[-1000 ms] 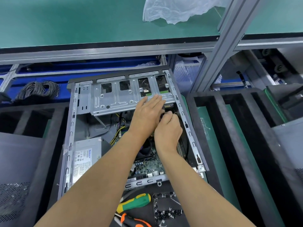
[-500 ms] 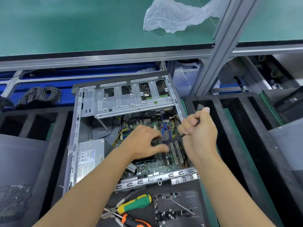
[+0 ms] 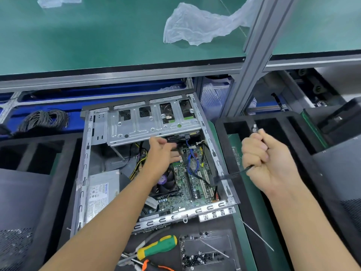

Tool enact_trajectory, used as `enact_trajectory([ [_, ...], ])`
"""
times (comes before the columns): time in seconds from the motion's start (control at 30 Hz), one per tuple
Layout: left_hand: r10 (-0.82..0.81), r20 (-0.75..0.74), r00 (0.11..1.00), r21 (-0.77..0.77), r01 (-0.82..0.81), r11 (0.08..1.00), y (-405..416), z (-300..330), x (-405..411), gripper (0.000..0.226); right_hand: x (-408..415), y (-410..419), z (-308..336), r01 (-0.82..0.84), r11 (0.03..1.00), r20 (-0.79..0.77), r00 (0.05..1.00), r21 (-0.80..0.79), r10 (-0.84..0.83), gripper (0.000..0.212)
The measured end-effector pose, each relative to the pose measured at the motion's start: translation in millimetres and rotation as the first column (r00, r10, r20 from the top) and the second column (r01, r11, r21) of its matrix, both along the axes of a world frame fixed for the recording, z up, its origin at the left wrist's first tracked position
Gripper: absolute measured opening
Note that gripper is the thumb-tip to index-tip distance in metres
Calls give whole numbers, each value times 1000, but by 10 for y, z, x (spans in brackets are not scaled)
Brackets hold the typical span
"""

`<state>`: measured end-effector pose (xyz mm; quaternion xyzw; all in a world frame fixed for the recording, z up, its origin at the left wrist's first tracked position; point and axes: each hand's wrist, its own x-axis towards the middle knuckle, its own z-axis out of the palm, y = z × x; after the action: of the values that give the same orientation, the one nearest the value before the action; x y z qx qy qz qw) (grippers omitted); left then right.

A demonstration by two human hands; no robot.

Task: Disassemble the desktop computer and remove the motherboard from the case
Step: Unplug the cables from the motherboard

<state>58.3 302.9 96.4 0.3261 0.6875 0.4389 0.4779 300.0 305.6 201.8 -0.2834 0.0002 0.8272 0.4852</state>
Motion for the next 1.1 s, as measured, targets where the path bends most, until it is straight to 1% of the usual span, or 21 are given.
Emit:
enact_trajectory([
  [0.07, 107, 58, 993, -77, -102, 992, 38, -11, 61, 26, -39, -29, -44, -69, 997, 12, 998, -35, 70, 38],
  [0.13, 235, 234, 943, -131, -209, 969, 68, -29, 73, 40, -74, -51, -81, -110, 992, -3, 994, -57, 110, 35],
  [0.17, 252, 309, 917, -145, -216, 965, 71, -47, 62, 44, -86, -66, -93, -132, 989, -12, 991, -62, 131, 33],
  [0.2, 246, 325, 913, -158, -204, 966, 74, -51, 52, 47, -97, -78, -99, -157, 985, -21, 988, -64, 156, 32],
  [0.27, 213, 307, 927, -196, -157, 968, 66, -70, 37, 44, -117, -101, -102, -213, 975, -1, 977, -60, 214, 32],
  [0.3, 212, 269, 940, -206, -159, 966, 63, -86, 32, 38, -125, -108, -108, -231, 971, 30, 972, -57, 233, 33],
  [0.37, 198, 121, 973, -230, -166, 959, 44, -90, -1, 26, -151, -108, -134, -226, 973, 105, 968, -44, 229, 37],
  [0.4, 186, 73, 980, -244, -164, 956, 20, -95, -39, 21, -171, -103, -156, -211, 977, 162, 964, -28, 213, 37],
  [0.47, 173, 33, 984, -251, -159, 955, -58, -57, -148, 17, -228, -97, -218, -203, 978, 337, 925, 50, 175, 33],
  [0.53, 147, 8, 989, -197, -143, 970, -171, 34, -266, 16, -323, -107, -272, -268, 949, 558, 819, 164, 135, 25],
  [0.57, 123, -8, 992, -153, -123, 981, -233, 106, -319, 18, -391, -120, -293, -328, 921, 669, 736, 211, 108, 21],
  [0.63, 71, -10, 997, -56, -72, 996, -346, 279, -404, 25, -549, -167, -329, -479, 838, 852, 522, 263, 31, 21],
  [0.7, -19, 46, 999, 29, 17, 999, -444, 482, -441, 30, -728, -232, -360, -620, 726, 938, 333, 297, -99, 25],
  [0.73, -85, 66, 994, 65, 81, 995, -485, 576, -439, 32, -820, -272, -375, -683, 657, 946, 274, 319, -173, 28],
  [0.77, -151, 75, 986, 98, 143, 985, -519, 664, -422, 33, -911, -315, -388, -736, 587, 941, 242, 338, -238, 31],
  [0.83, -197, 88, 976, 167, 180, 969, -548, 797, -363, 27, -1071, -389, -393, -791, 500, 932, 243, 351, -270, 29],
  [0.87, -173, 95, 980, 202, 151, 968, -543, 848, -330, 25, -1133, -420, -384, -790, 498, 932, 276, 359, -234, 26],
  [0.93, -90, 116, 989, 269, 56, 961, -510, 925, -260, 25, -1200, -446, -357, -723, 564, 913, 373, 398, -166, 23],
  [1.0, -30, 166, 986, 326, -26, 945, -459, 981, -172, 31, -1178, -421, -307, -666, 621, 903, 386, 414, -188, 28],
  [1.03, -21, 180, 983, 346, -44, 937, -430, 1001, -117, 34, -1138, -404, -279, -644, 641, 898, 401, 418, -183, 30],
  [1.1, -50, 178, 983, 370, -20, 929, -373, 1040, 16, 32, -1005, -361, -232, -566, 706, 859, 498, 427, -120, 32],
])
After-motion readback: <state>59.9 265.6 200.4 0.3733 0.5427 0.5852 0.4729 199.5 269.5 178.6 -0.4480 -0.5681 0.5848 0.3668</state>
